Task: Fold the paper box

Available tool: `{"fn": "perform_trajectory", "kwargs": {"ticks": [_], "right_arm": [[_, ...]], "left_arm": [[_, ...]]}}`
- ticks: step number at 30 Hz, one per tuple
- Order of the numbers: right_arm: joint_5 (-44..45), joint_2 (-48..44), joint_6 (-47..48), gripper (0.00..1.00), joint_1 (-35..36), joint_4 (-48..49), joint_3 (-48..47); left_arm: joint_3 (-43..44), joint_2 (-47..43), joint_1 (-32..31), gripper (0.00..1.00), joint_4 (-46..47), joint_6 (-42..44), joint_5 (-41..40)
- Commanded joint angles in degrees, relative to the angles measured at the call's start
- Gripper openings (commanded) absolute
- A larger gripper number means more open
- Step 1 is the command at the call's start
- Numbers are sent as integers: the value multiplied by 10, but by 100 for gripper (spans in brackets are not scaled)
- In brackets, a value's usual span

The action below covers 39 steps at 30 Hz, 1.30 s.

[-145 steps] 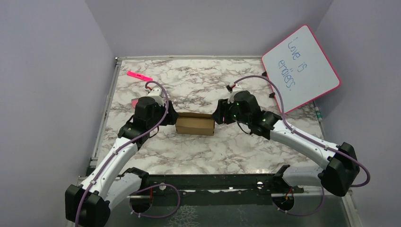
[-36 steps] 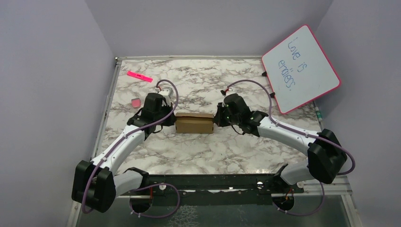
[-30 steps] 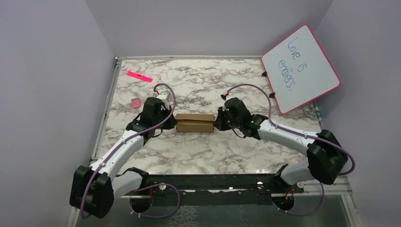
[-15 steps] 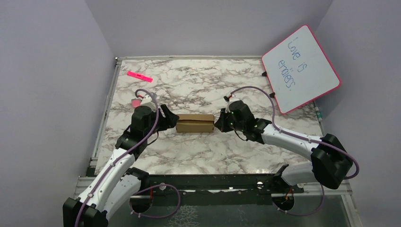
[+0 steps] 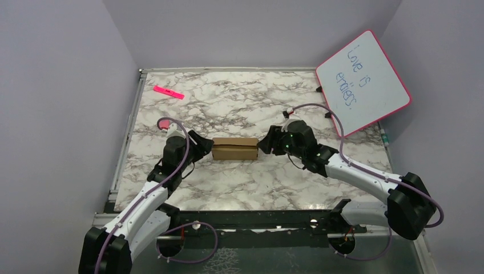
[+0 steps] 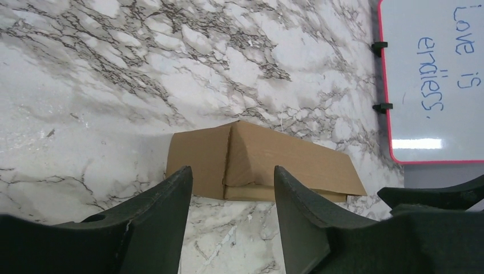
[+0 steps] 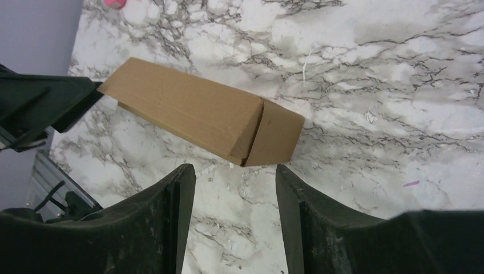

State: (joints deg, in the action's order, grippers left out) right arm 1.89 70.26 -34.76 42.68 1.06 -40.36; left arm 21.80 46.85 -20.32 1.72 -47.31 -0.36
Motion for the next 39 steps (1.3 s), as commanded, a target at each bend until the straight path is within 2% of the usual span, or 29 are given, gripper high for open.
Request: {"fn": "perform_trajectory", "kwargs": {"ticks": [1,7,14,18,24,34,39], "right_arm": [[-76,-2,-60,61,-44,70,18],[-152,25,-114,65,-80,161,46],[-190,89,-149,63,-95,217,46],[-218,125,-156,58,-96,232,47],[-250,149,-158,49,-96,288,102],[-248,219,-104,46,-97,435,194],[-266,257,-102,43,-96,484,202]], "left_arm": [[-31,11,13,53,90,-40,-20],[-57,31,22,44,126,-50,-4],[-94,33,23,34,146,-47,3],[-103,31,23,33,148,-41,18],[-112,47,23,33,160,-37,39],[-150,65,23,35,182,-41,47],[-170,72,22,36,185,-36,30]]}}
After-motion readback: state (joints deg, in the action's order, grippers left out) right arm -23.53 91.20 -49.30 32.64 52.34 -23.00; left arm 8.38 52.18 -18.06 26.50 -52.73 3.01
